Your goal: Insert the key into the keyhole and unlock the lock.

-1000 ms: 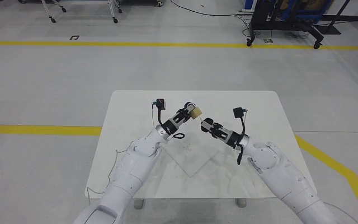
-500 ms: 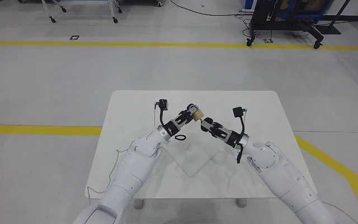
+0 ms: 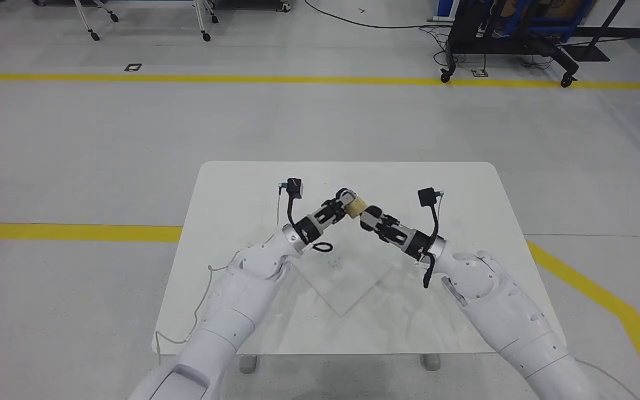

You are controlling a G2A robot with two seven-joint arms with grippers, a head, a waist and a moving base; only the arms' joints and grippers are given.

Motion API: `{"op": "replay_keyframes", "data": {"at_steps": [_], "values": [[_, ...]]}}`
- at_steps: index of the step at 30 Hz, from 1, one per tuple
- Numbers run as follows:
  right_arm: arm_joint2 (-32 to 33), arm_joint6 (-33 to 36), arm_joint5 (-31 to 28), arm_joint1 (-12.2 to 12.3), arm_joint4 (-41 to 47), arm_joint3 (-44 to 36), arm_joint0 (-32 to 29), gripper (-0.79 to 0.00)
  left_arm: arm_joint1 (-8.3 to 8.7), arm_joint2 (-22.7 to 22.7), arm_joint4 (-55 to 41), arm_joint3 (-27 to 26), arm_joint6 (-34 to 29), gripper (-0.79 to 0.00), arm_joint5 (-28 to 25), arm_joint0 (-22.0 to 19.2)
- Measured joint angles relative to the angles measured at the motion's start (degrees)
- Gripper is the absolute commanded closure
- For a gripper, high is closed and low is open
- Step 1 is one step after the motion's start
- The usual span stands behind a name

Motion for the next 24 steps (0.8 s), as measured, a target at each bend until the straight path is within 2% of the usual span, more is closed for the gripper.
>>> {"op": "replay_keyframes", "data": {"at_steps": [12,15,18,20,21,22,24], "values": [[0.0,0.0,0.0,0.0,0.0,0.0,0.0,-0.785,-0.32,0.5,-0.9,0.4,1.3,0.000,7.3,-1.2],[0.0,0.0,0.0,0.0,0.0,0.0,0.0,-0.785,-0.48,0.5,-2.3,0.3,1.4,0.000,10.8,-1.4],[0.5,-0.2,-0.8,0.0,1.3,-1.0,-0.9,-0.785,-0.62,0.5,-4.2,0.0,0.7,0.000,16.7,-1.7],[1.6,0.0,-3.1,0.2,2.9,-1.7,-1.8,-0.323,-0.69,0.4,-6.4,-0.1,-1.2,0.000,21.7,-2.0],[2.0,0.5,-4.4,0.2,3.5,-1.9,-2.2,-0.043,-0.70,0.3,-7.3,-0.2,-2.2,0.000,23.8,-2.2],[2.4,1.2,-6.2,0.3,4.0,-2.1,-2.6,0.000,-0.71,0.1,-8.7,-0.2,-3.6,0.000,26.3,-2.4],[2.8,2.7,-8.7,0.5,4.3,-2.1,-2.9,0.000,-0.69,-0.4,-10.8,-0.3,-5.3,0.000,28.9,-2.6]]}}
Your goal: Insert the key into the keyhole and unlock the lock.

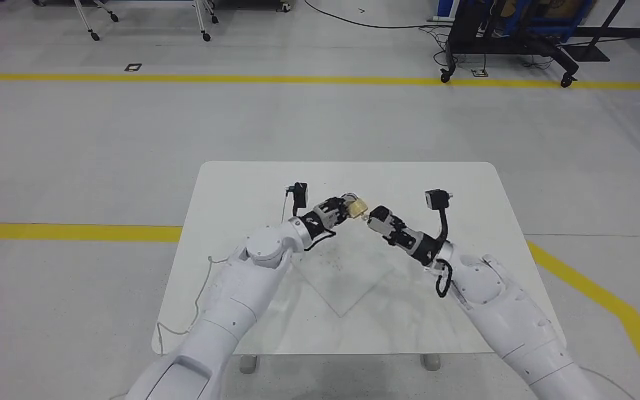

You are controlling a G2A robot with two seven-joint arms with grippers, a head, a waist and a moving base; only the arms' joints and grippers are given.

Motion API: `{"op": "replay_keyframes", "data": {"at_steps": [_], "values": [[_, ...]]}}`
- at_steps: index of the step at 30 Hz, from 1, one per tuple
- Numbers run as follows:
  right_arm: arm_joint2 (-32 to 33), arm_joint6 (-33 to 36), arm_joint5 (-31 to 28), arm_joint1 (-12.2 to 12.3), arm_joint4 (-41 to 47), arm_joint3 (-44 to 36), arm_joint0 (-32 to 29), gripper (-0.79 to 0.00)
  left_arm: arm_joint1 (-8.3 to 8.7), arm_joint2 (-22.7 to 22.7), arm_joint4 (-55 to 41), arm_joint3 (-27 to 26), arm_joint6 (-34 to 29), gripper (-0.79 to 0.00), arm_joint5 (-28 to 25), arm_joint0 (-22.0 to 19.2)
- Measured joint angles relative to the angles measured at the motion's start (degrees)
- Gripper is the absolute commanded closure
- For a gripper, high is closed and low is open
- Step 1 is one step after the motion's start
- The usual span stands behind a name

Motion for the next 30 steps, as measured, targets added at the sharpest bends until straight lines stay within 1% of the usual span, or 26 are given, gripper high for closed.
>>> {"op": "replay_keyframes", "data": {"at_steps": [5,8,15,20,25,30], "values": [[0.3,2.4,-4.8,0.0,1.7,0.3,-0.3,0.000,0.13,-1.3,-4.6,0.6,-4.0,0.000,4.0,-0.4],[-0.2,3.7,-4.1,-0.2,2.0,1.6,0.8,0.000,0.24,-1.9,-6.4,1.1,-6.0,0.000,5.3,-0.8],[-1.8,4.6,-2.3,-1.0,3.0,5.1,3.5,0.000,0.46,-2.0,-5.7,1.2,-5.7,0.000,4.2,-0.6],[-2.2,3.6,-3.7,-1.4,-0.5,7.5,4.8,0.000,0.44,-2.2,-7.8,0.9,-7.4,0.000,5.3,-0.1],[-2.6,0.6,-6.4,-1.9,-4.0,9.2,5.2,0.000,0.43,-2.1,-9.1,0.5,-8.8,0.000,6.8,-0.1],[-2.6,-2.2,-7.8,-2.4,-6.6,10.0,5.3,0.000,0.52,-1.6,-8.7,0.2,-10.1,0.000,7.2,-0.2]]}}
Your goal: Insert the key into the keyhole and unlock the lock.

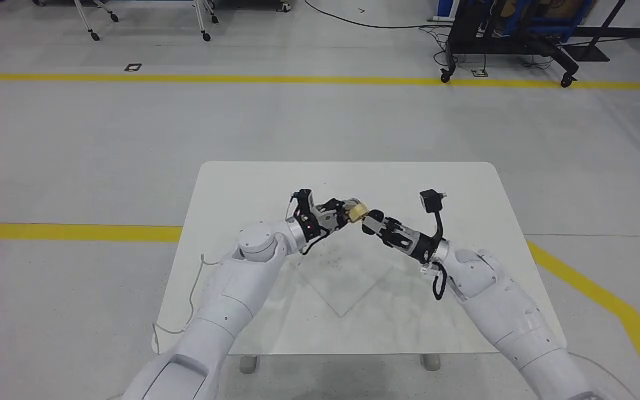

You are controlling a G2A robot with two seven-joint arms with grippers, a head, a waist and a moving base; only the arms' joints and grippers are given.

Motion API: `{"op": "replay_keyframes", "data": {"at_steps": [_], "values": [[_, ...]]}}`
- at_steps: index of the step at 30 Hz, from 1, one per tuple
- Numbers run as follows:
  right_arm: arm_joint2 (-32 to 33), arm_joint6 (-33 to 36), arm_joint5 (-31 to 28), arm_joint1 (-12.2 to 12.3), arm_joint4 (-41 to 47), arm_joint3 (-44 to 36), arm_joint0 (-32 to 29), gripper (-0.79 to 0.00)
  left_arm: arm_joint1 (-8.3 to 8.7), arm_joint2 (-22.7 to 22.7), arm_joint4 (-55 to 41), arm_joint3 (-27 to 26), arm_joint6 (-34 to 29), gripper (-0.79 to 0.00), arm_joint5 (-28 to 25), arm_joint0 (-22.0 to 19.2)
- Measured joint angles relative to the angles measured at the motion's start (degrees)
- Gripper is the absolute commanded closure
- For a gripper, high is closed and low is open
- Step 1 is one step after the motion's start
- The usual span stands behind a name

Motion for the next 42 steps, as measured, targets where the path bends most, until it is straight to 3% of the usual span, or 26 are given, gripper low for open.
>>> {"op": "replay_keyframes", "data": {"at_steps": [5,6,7,8,19,24,26,30,42], "values": [[0.1,-2.0,-0.8,-0.3,-1.5,-0.2,-0.3,0.000,0.08,0.0,-0.3,-0.4,0.1,0.000,0.5,0.0],[0.0,-2.1,-1.9,-0.4,-0.9,-0.5,-0.6,-0.086,0.10,0.0,-0.3,-0.6,0.2,0.000,0.4,0.1],[-0.3,-1.6,-3.6,-0.4,0.6,-1.1,-1.1,-0.360,0.15,-0.1,-0.3,-1.0,0.6,0.000,0.2,0.3],[-0.6,-0.8,-4.8,-0.4,2.1,-1.5,-1.4,-0.785,0.18,-0.3,-0.2,-1.3,1.4,0.000,-0.2,0.5],[-0.7,-0.5,-5.1,-0.3,2.7,-1.7,-1.6,-0.785,0.39,-2.0,1.8,-4.8,14.0,0.000,-6.8,3.1],[0.0,-3.7,2.7,-0.6,-3.9,-2.8,-2.8,-0.785,0.78,-2.0,6.1,-7.1,16.5,0.000,-9.6,4.2],[-1.1,-2.9,5.6,-0.9,-2.0,-3.4,-3.5,-0.785,0.95,-1.8,8.4,-8.5,18.0,0.000,-10.0,4.6],[-2.1,0.0,7.3,-1.1,6.7,-3.8,-3.9,-0.785,1.05,-1.7,8.5,-10.4,17.6,0.000,-9.4,5.5],[-2.8,1.0,9.3,-1.3,8.4,-2.8,-3.8,-0.785,1.35,-2.0,9.5,-10.7,17.7,0.000,-9.4,5.7]]}}
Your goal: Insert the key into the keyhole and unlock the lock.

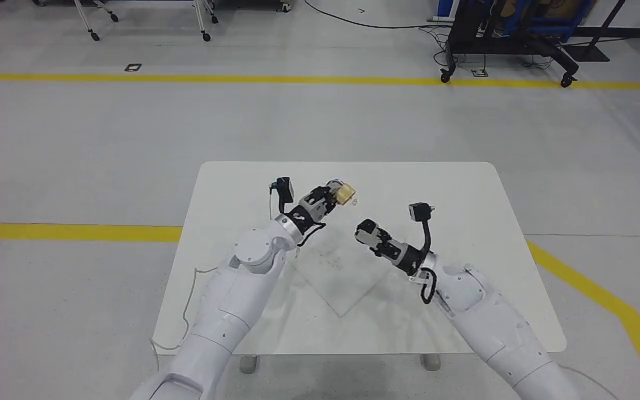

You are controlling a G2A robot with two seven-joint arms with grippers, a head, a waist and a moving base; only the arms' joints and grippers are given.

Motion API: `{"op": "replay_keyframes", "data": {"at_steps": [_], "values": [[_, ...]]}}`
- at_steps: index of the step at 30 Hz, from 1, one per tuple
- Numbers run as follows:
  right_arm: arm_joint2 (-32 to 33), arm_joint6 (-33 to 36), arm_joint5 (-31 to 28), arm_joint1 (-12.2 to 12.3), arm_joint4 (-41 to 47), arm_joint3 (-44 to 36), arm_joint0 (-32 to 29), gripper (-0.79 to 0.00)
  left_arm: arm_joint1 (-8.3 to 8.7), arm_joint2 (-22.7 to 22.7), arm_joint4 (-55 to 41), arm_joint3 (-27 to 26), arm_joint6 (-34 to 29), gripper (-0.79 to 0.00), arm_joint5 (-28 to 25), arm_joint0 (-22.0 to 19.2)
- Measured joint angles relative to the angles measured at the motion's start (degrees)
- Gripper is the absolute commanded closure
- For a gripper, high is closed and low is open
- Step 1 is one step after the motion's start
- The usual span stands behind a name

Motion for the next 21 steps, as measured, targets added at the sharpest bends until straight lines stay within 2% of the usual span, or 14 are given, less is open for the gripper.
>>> {"op": "replay_keyframes", "data": {"at_steps": [3,6,8,9,10,12,14,15,16,17,21], "values": [[0.9,-3.3,3.4,-0.3,1.3,1.6,2.0,-0.785,0.06,0.3,1.3,-0.3,0.5,0.000,0.3,0.0],[1.7,-13.6,4.1,-0.4,-9.5,0.4,2.3,-0.785,0.20,0.4,2.3,-0.4,0.5,0.000,1.8,0.0],[2.1,-21.3,7.3,-0.3,-23.8,-1.9,1.5,-0.591,0.37,0.4,3.5,-0.6,0.3,0.000,3.4,-0.2],[2.1,-24.1,9.6,-0.2,-31.2,-3.1,1.1,-0.545,0.44,0.4,3.9,-0.7,0.2,0.000,4.1,-0.2],[2.0,-27.7,14.2,-0.1,-41.4,-4.8,0.3,-0.523,0.55,0.4,4.4,-0.9,0.1,0.000,4.9,-0.3],[0.8,-31.4,22.3,0.0,-56.4,-7.2,-1.0,-0.631,0.71,0.3,5.3,-1.3,0.1,0.000,5.8,-0.3],[-0.9,-32.2,30.1,0.1,-70.8,-9.0,-2.0,-0.610,0.90,0.2,6.4,-1.8,0.0,0.000,6.7,-0.3],[-1.5,-32.2,33.1,0.0,-76.0,-9.5,-2.2,-0.533,0.98,0.2,6.9,-2.1,0.0,0.000,7.0,-0.2],[-2.2,-32.2,36.6,-0.1,-82.0,-10.1,-2.4,-0.385,1.06,0.2,7.4,-2.6,0.0,0.000,7.3,-0.1],[-2.6,-32.5,39.2,-0.1,-86.2,-10.4,-2.6,-0.360,1.11,0.1,7.6,-2.9,0.0,0.000,7.5,0.0],[-5.2,-32.8,50.6,-0.6,-102.0,-11.6,-3.9,-0.360,1.30,0.1,8.8,-4.2,0.7,0.000,8.3,0.5]]}}
